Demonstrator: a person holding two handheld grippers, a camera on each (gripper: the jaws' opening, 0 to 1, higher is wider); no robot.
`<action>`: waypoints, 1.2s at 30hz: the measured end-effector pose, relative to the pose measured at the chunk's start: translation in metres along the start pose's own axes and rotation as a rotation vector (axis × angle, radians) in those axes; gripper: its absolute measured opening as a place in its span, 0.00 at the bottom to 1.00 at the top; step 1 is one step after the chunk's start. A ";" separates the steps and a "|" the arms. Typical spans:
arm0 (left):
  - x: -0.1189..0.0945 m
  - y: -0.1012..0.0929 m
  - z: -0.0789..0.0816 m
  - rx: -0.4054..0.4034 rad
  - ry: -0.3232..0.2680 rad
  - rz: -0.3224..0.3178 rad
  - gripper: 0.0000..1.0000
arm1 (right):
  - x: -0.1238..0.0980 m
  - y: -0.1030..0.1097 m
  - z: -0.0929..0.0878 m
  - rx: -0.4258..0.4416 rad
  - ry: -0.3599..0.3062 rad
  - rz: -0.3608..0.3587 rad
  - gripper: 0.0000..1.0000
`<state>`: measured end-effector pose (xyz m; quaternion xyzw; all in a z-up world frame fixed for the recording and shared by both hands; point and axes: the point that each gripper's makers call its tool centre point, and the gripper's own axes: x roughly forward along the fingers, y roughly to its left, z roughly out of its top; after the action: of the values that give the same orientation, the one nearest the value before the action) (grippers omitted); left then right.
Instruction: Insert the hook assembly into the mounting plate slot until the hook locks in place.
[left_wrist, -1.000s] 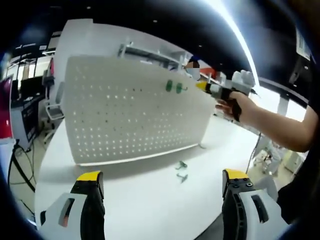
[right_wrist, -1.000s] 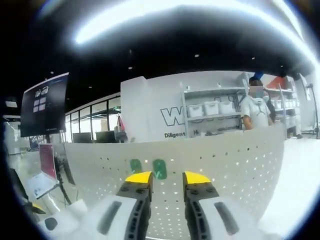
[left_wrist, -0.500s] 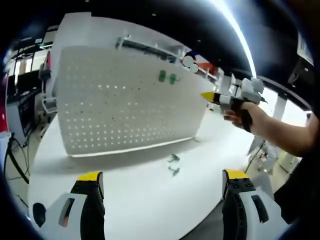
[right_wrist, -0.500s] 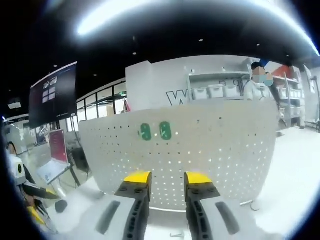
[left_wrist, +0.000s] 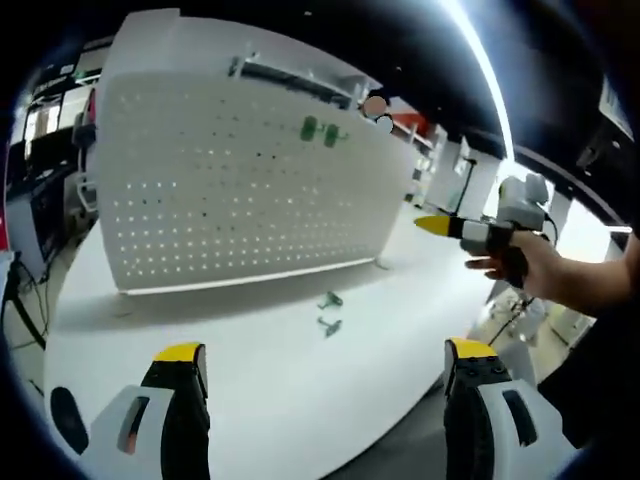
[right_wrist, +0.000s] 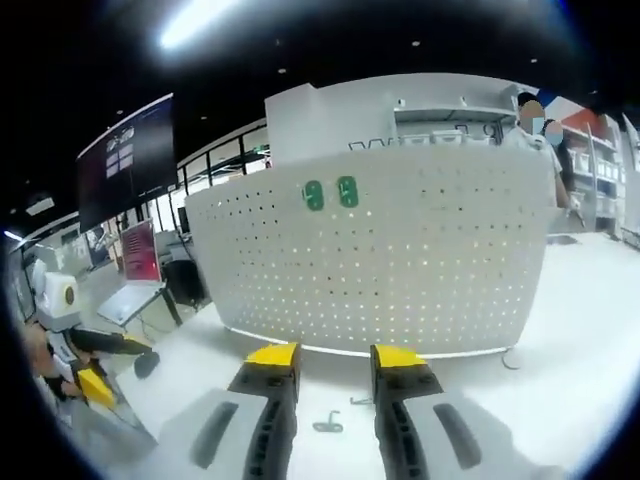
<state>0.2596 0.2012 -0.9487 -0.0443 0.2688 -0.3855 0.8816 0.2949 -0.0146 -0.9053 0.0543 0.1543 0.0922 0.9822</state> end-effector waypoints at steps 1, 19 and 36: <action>0.002 -0.001 -0.001 0.001 0.004 0.000 1.00 | -0.003 0.000 -0.004 -0.005 0.010 0.005 0.25; 0.063 -0.014 -0.020 0.022 0.004 -0.038 0.90 | -0.037 -0.009 -0.068 -0.015 0.157 0.072 0.26; 0.145 -0.006 -0.024 0.078 -0.020 -0.065 0.61 | -0.025 -0.017 -0.075 -0.011 0.194 0.101 0.25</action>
<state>0.3248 0.0983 -1.0313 -0.0222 0.2433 -0.4235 0.8723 0.2513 -0.0304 -0.9714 0.0473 0.2453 0.1472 0.9570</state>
